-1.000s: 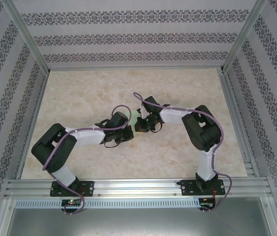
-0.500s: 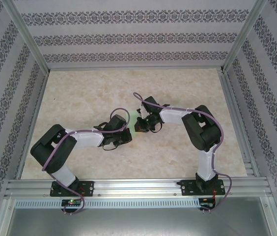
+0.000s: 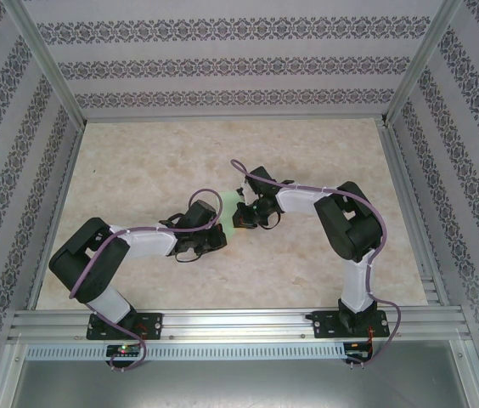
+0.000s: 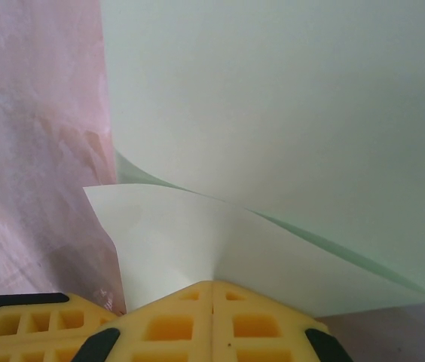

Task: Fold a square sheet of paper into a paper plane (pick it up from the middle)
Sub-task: Third fold the triangle at the center of the table.

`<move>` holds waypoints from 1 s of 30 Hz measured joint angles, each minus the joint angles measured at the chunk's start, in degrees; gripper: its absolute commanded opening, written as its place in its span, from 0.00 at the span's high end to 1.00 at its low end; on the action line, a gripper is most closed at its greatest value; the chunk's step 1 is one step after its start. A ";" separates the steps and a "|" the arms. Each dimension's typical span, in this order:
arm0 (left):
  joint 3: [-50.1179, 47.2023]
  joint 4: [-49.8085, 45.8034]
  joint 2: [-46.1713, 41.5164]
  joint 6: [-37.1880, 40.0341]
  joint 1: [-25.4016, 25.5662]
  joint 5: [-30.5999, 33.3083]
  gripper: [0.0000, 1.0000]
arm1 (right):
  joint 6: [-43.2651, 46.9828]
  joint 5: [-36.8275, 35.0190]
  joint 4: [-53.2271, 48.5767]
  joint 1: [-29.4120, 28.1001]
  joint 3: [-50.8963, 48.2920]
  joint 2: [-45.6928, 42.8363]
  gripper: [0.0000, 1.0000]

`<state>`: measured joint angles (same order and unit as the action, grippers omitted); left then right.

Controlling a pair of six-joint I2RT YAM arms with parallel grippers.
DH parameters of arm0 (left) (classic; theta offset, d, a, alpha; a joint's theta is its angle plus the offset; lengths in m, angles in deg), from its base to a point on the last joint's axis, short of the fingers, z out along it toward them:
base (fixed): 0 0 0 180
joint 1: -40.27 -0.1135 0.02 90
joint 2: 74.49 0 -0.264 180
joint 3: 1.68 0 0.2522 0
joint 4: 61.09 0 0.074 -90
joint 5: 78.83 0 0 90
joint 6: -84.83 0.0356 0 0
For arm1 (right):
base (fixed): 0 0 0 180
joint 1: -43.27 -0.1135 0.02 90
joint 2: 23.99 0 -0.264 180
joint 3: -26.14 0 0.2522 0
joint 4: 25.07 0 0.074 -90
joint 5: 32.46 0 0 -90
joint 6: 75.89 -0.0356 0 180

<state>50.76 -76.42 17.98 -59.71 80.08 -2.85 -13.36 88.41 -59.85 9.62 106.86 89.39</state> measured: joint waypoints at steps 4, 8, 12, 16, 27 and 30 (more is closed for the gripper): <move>0.02 -0.04 0.00 -0.02 0.00 -0.26 1.00 | -0.02 0.81 0.07 -0.50 0.00 -0.90 0.96; 0.02 -0.07 0.00 -0.11 0.00 -0.24 1.00 | -0.02 1.36 0.24 -1.75 0.00 -1.66 0.96; 0.02 -0.07 0.00 -0.42 0.00 -0.22 1.00 | -0.02 1.88 0.22 -3.13 0.00 -1.66 0.96; 0.02 -0.07 0.00 -0.50 0.00 -0.22 1.00 | -0.02 2.21 0.20 -3.67 0.00 -1.09 0.96; 0.02 -0.20 0.00 -1.33 0.00 -0.17 1.00 | 0.48 2.38 -0.07 -3.04 0.07 0.79 0.94; 0.17 -0.61 0.00 -1.33 0.00 -0.17 1.00 | 1.16 2.40 -0.04 -1.75 0.07 0.81 0.94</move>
<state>50.93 -77.03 17.98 -61.04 80.08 -3.03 -12.20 90.81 -59.89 7.87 106.92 90.20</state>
